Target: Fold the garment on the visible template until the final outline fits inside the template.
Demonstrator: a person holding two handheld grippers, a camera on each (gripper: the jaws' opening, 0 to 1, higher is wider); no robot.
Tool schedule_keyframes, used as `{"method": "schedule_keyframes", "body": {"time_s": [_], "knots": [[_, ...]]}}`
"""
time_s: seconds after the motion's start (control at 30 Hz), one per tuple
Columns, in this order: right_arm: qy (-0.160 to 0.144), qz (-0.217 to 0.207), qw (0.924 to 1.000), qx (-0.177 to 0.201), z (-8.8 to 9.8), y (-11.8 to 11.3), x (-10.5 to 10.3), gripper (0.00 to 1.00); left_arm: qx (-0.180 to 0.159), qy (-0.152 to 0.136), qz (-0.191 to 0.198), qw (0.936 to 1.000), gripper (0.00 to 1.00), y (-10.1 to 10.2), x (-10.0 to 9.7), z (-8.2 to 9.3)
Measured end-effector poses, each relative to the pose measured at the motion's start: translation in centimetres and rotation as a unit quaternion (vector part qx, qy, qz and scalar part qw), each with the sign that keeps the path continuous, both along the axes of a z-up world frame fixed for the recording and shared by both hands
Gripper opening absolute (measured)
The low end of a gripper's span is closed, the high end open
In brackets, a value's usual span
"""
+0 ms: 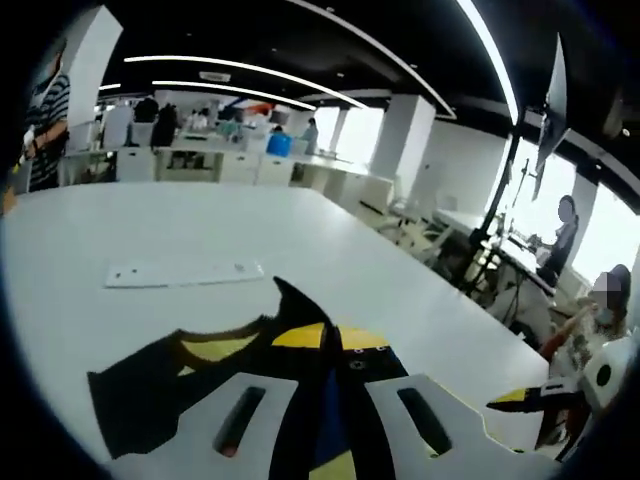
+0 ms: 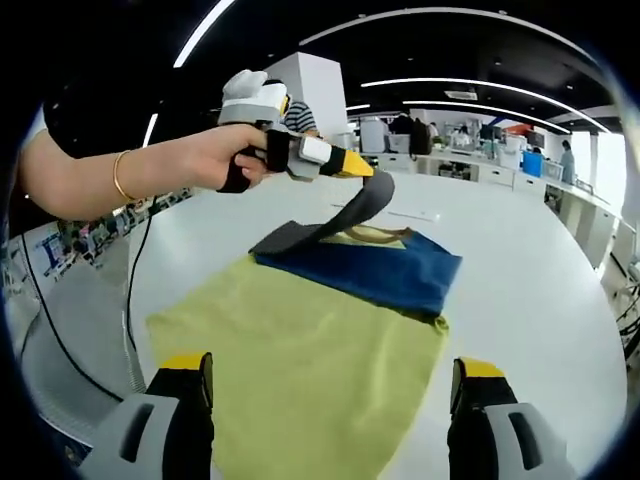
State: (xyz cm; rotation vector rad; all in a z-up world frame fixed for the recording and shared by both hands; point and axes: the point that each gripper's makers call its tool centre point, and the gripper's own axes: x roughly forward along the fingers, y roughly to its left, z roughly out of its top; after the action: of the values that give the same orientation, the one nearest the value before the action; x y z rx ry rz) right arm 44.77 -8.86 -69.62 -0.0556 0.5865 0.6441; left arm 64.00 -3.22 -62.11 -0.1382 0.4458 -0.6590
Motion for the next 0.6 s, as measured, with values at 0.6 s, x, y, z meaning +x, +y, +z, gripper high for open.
{"method": "schedule_keyframes", "body": {"time_s": [0.6], "knots": [[0.013, -0.020, 0.9997, 0.004, -1.0, -1.5, 0.3, 0.98, 0.004, 0.032, -0.041, 0.9986, 0.00, -5.0, -0.7, -3.6]]}}
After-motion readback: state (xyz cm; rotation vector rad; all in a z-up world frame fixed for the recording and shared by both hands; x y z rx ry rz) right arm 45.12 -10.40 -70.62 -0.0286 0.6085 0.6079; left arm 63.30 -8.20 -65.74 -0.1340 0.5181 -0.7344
